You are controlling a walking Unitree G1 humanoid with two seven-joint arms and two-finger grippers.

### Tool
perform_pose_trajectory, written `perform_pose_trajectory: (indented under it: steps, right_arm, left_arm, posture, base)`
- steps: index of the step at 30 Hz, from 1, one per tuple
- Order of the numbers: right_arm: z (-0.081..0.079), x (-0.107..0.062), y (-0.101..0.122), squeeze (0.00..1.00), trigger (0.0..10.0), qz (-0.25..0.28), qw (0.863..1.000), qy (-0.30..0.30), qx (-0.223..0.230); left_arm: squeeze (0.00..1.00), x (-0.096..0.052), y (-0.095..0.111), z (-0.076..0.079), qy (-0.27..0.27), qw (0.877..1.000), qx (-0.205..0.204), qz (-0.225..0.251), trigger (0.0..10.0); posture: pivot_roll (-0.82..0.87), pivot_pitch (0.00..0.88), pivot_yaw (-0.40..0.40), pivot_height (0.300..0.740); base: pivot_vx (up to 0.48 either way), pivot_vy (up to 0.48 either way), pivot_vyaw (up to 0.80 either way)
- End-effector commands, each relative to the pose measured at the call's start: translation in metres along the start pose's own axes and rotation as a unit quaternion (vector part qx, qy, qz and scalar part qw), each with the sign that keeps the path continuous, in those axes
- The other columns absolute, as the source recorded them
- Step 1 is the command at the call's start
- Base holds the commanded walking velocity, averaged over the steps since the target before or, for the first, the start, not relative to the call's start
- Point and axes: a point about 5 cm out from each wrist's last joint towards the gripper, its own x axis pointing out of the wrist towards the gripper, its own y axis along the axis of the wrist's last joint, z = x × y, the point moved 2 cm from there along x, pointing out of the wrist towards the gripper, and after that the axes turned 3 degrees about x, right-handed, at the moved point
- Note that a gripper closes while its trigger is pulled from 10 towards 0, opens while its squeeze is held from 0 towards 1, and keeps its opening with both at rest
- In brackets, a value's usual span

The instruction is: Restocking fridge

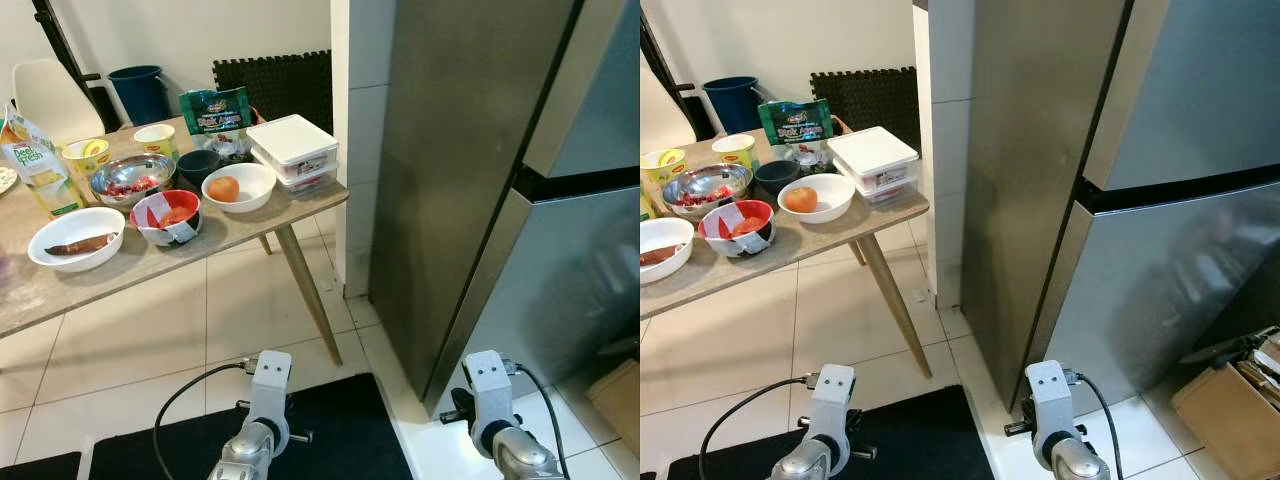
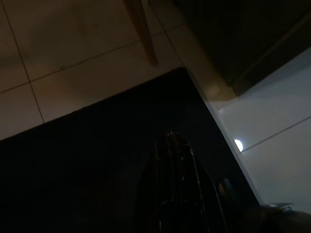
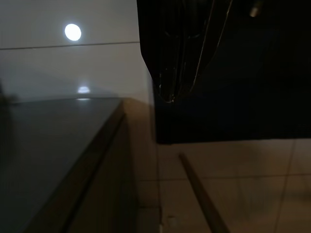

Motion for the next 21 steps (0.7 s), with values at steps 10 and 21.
perform_pose_trajectory:
  steps: [10, 21]
  right_arm:
    - [0.012, -0.012, -0.02, 0.0, 10.0, -0.013, 0.998, -0.035, 0.049]
    - [0.017, -0.016, -0.024, 0.0, 10.0, -0.005, 0.996, -0.049, 0.071]
  left_arm:
    - [0.0, -0.003, -0.006, 0.001, -0.005, 1.0, -0.004, -0.007, 10.0]
    - [0.0, -0.004, -0.004, 0.003, -0.012, 1.0, -0.002, -0.003, 10.0]
  posture:
    - [-0.04, 0.081, 0.036, 0.74]
    - [-0.04, 0.089, 0.059, 0.74]
  base:
    - [0.0, 0.0, 0.5]
    - [0.0, 0.0, 0.8]
